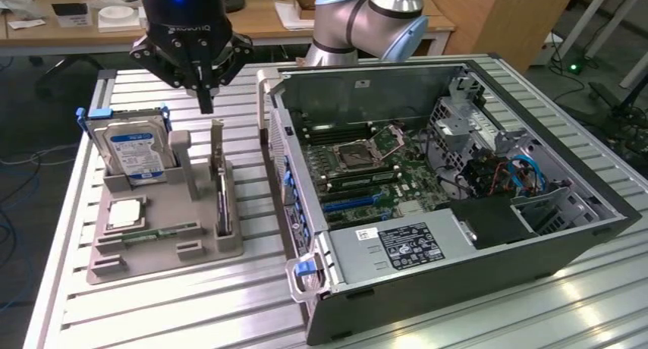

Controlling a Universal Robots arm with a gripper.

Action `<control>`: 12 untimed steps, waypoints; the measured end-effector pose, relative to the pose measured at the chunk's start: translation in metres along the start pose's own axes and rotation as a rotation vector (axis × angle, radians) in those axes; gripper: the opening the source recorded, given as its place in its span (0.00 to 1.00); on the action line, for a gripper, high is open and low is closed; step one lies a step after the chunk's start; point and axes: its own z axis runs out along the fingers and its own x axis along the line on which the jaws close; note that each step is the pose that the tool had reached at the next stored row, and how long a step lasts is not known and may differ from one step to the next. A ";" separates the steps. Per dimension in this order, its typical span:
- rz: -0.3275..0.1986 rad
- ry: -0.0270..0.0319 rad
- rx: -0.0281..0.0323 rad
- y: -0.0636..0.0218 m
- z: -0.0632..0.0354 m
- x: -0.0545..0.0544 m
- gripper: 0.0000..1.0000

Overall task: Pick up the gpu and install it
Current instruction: 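Reach for the gpu, then pick up the gpu and move the gpu toward the slot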

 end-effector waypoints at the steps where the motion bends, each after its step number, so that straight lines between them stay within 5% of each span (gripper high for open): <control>1: 0.000 0.0000 0.0000 0.0000 0.0000 0.000 0.11; 12: 0.000 0.0001 0.0000 -0.0004 0.0000 0.000 0.11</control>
